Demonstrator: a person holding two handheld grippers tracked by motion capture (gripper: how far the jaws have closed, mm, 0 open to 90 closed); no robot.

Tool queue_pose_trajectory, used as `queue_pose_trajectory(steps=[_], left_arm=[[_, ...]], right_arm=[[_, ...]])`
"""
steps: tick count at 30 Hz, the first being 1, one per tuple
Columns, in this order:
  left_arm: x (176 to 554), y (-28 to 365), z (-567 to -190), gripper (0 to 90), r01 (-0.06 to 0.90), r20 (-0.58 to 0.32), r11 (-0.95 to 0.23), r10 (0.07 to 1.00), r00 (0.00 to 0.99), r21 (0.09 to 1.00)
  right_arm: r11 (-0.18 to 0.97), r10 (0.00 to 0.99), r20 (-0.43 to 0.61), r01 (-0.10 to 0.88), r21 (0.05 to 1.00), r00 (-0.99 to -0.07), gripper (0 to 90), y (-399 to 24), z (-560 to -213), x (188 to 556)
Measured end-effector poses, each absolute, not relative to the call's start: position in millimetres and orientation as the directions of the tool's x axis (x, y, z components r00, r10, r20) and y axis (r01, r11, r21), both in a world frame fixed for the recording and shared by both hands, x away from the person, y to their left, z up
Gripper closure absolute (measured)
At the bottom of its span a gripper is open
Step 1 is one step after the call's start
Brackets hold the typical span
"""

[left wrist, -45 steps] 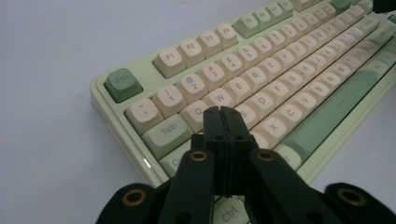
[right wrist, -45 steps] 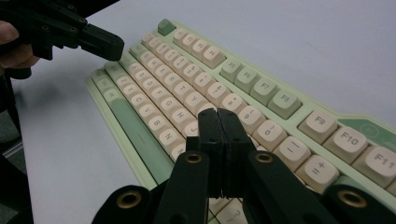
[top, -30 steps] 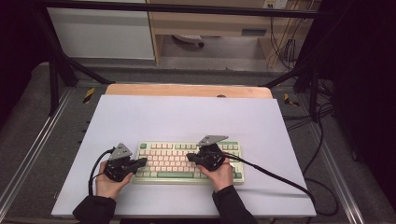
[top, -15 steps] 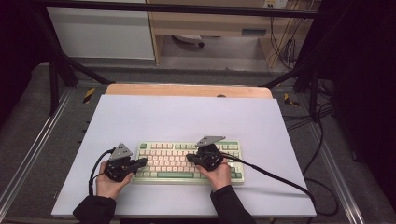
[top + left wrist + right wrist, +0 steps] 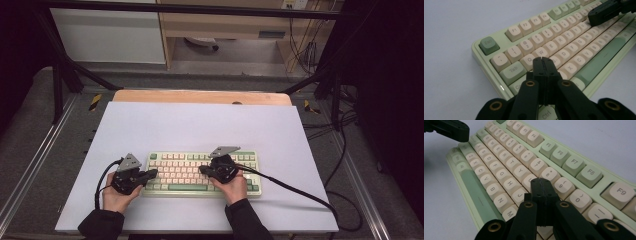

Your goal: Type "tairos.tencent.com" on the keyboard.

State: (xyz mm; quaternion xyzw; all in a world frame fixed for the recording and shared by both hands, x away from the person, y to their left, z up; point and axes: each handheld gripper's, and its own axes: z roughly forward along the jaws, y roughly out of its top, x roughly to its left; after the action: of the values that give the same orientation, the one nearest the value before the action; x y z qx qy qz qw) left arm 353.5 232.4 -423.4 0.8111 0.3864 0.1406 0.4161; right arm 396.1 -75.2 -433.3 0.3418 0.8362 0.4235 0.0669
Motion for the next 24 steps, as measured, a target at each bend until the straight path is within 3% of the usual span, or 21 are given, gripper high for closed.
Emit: queue_pose_trajectory(steps=[24], left_arm=[[351, 231, -421, 90.0, 0.503, -0.092, -0.352, 0.742, 0.664, 0.789]], right_arm=[[0.433, 0.622, 0.148, 0.496, 0.752, -0.769, 90.0, -103, -407, 379]])
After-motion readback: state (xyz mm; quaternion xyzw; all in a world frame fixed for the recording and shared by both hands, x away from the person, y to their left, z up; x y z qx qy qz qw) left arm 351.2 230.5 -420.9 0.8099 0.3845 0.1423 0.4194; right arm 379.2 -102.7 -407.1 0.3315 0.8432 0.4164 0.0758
